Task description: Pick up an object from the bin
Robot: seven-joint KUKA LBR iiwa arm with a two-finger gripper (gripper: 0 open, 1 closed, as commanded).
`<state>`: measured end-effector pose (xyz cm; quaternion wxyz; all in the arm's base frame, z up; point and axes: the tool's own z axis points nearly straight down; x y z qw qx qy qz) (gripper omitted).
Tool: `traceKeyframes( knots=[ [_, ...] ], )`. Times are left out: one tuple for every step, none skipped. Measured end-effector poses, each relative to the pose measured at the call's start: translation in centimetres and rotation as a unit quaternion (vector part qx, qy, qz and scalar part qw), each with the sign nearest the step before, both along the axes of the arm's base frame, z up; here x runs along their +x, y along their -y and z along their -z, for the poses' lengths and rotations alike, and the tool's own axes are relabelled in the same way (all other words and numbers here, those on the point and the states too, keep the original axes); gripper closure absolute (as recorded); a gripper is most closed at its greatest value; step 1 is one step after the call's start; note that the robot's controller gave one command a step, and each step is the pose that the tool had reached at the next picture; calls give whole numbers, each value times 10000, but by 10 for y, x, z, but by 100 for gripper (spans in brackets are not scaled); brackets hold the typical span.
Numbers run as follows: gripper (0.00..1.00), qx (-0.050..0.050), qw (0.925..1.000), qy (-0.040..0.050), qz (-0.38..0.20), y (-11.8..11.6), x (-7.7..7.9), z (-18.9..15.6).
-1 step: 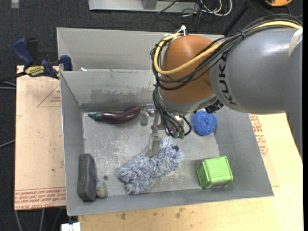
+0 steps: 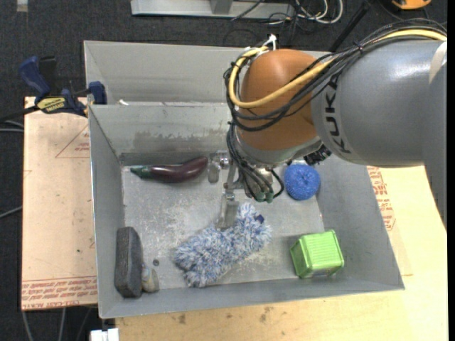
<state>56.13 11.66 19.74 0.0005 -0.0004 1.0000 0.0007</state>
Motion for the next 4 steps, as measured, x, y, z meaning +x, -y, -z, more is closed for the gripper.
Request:
traceKeyframes(
  knots=[
    [0, 6, 9999, 24, 170, 27, -27, 52],
    [100, -1, 9962, -25, -870, 35, -34, 108],
    [100, -1, 9962, -24, -870, 35, -34, 108],
    [100, -3, 9939, 29, -1105, 42, -15, -44]
  ],
)
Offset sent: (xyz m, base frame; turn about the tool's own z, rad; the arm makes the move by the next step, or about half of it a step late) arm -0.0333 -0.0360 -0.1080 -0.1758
